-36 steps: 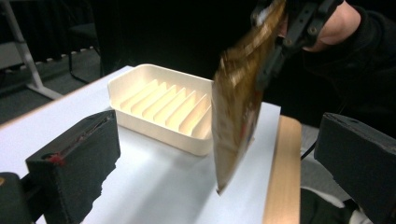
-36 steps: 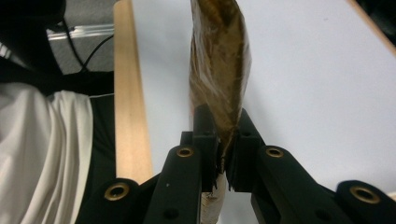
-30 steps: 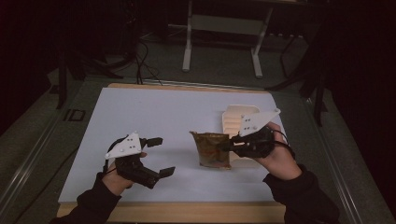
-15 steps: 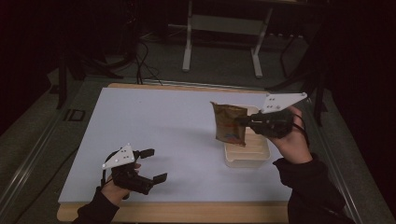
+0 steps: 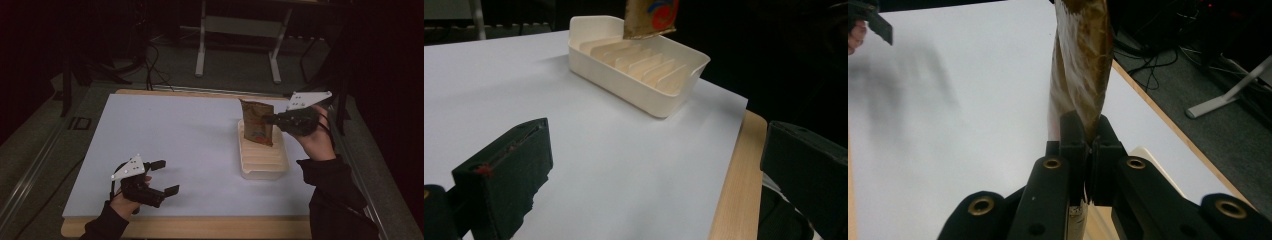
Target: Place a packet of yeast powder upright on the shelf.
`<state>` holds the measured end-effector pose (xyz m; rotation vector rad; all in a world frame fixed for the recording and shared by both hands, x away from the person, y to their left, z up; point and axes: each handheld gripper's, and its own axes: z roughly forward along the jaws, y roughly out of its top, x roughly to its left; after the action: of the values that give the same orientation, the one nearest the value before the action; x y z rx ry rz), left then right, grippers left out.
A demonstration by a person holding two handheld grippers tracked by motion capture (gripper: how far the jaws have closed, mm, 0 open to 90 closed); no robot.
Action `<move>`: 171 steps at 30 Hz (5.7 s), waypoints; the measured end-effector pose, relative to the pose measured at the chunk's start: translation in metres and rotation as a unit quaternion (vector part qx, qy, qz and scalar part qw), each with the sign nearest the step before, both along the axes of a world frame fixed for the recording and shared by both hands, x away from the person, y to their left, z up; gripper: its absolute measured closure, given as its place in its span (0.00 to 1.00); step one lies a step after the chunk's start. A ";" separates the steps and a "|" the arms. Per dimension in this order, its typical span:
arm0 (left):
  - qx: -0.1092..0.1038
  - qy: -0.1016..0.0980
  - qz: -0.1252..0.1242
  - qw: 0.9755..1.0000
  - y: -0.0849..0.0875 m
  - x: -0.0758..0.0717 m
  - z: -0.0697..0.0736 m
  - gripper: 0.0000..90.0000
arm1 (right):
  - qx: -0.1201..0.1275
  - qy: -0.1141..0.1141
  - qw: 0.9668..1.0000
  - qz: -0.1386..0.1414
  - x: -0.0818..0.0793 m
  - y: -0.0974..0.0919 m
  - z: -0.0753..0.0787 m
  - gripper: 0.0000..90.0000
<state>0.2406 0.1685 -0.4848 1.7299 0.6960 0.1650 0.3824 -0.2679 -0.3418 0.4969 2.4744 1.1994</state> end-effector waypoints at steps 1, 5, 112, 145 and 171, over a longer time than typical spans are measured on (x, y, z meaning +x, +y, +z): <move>-0.001 0.000 0.001 1.000 0.000 0.000 0.000 0.01 | 0.001 0.001 1.000 -0.001 0.003 0.000 -0.002 0.98; -0.002 0.001 -0.002 1.000 0.001 0.000 0.000 0.01 | -0.016 0.006 1.000 -0.006 0.015 0.003 -0.014 0.98; 0.030 -0.021 -0.011 0.999 -0.006 -0.004 -0.006 0.01 | 0.117 0.020 0.993 -0.025 -0.101 0.036 -0.038 0.11; 0.027 -0.024 -0.009 0.999 -0.003 -0.006 -0.004 0.01 | 0.103 0.052 0.993 -0.035 -0.162 0.024 -0.112 0.13; 0.036 -0.032 -0.010 0.999 -0.008 -0.009 -0.010 0.01 | 0.108 0.029 0.992 -0.052 -0.168 -0.003 -0.128 0.13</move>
<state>0.2311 0.1610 -0.4949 1.7916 0.6320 0.2337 0.2140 -0.2704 -0.4694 0.7177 2.3456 1.4357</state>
